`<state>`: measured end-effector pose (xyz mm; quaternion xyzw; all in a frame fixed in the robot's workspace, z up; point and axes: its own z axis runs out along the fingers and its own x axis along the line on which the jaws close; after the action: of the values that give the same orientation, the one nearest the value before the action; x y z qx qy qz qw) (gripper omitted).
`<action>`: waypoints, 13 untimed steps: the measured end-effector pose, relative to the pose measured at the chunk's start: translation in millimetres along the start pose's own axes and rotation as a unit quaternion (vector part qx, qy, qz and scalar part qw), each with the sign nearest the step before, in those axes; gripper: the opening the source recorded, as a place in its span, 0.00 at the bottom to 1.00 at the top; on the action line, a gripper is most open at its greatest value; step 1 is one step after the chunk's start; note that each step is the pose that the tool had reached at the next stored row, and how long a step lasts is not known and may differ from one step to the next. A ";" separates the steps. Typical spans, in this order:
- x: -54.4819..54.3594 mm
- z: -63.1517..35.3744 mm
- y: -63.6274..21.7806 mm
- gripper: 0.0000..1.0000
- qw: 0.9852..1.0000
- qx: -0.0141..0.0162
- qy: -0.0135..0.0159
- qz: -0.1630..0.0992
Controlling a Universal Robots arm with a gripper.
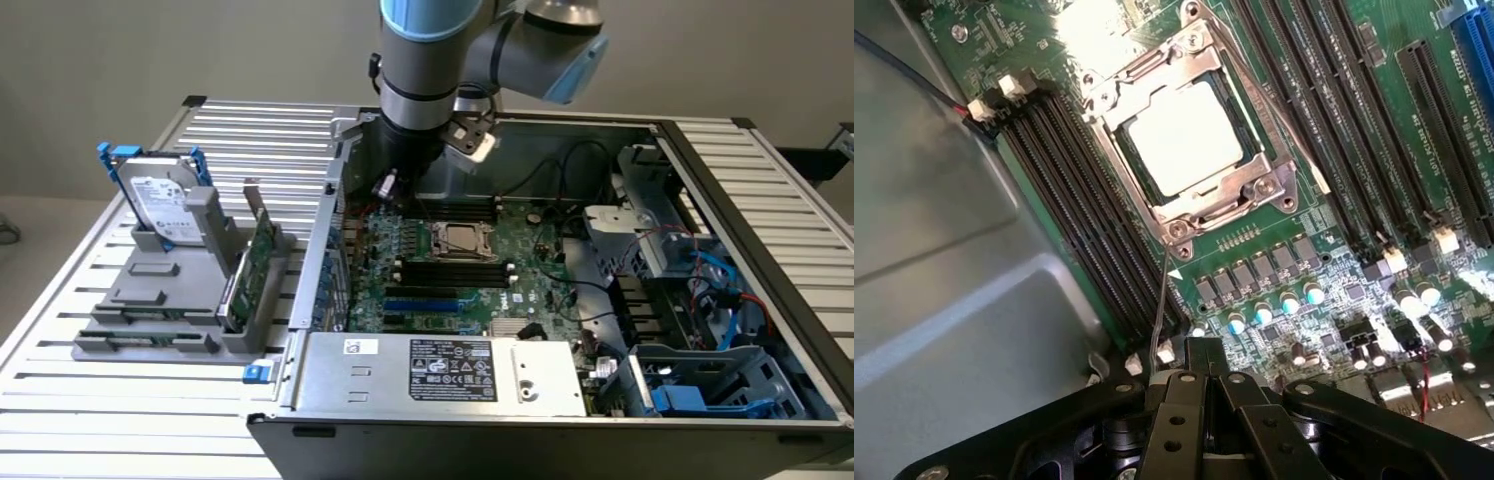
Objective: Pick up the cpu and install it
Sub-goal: 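Install the first cpu locking lever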
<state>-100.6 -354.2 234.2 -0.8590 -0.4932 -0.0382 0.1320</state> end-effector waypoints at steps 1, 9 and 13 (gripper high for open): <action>-0.1 0.0 -0.2 0.11 1.000 0.000 0.002 0.005; -0.9 0.0 -1.2 0.11 0.999 0.018 0.041 0.026; -0.9 0.0 -1.2 0.11 0.997 0.023 0.058 0.039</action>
<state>-102.1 -354.3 234.3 -0.8708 -0.4513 -0.0713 0.1817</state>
